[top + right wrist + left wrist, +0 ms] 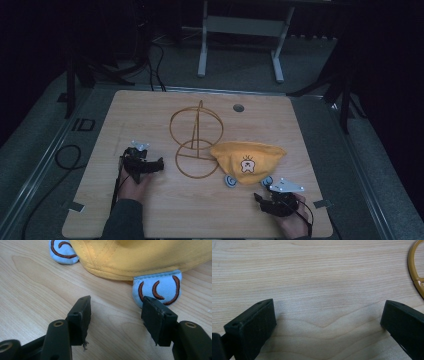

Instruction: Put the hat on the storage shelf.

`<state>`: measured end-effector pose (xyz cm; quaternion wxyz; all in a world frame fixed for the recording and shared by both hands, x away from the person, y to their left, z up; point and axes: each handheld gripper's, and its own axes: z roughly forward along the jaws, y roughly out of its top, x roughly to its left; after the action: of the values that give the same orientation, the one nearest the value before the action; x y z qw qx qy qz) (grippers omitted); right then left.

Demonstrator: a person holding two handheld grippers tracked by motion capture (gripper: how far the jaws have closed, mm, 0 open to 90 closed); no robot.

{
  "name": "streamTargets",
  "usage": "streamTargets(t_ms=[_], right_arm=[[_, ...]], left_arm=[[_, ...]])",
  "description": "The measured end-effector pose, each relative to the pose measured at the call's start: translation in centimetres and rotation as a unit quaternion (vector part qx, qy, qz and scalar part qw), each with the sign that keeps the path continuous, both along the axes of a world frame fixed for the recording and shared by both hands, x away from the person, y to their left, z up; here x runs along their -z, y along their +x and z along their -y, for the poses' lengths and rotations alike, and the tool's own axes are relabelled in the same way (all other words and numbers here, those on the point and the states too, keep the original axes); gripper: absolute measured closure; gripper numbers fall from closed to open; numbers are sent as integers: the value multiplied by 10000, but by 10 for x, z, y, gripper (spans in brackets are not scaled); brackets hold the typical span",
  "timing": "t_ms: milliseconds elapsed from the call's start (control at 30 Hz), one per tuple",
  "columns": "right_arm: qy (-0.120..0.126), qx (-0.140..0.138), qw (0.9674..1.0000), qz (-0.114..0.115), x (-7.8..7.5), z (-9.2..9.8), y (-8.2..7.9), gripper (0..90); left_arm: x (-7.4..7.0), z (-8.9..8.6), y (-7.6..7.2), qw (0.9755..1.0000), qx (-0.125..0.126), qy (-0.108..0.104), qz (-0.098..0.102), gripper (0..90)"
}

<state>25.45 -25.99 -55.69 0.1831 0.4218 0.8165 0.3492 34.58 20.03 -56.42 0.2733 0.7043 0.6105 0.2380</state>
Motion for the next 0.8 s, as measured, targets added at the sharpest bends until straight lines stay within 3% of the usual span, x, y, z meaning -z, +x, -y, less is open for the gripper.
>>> streamTargets(t_ms=[500,533,667,800], right_arm=[[-85,-39,9998,-160,-4,-3,0,430],[-107,-165,9997,-171,-4,-4,-1,433],[-169,-224,9994,-204,-6,-5,-3,517],[-295,-284,9990,-183,-8,-6,-5,546]], left_arm=[[0,0,0,10000,1,1,0,0],[0,0,0,10000,1,1,0,0],[0,0,0,10000,1,1,-1,0],[0,0,0,10000,0,0,0,0]])
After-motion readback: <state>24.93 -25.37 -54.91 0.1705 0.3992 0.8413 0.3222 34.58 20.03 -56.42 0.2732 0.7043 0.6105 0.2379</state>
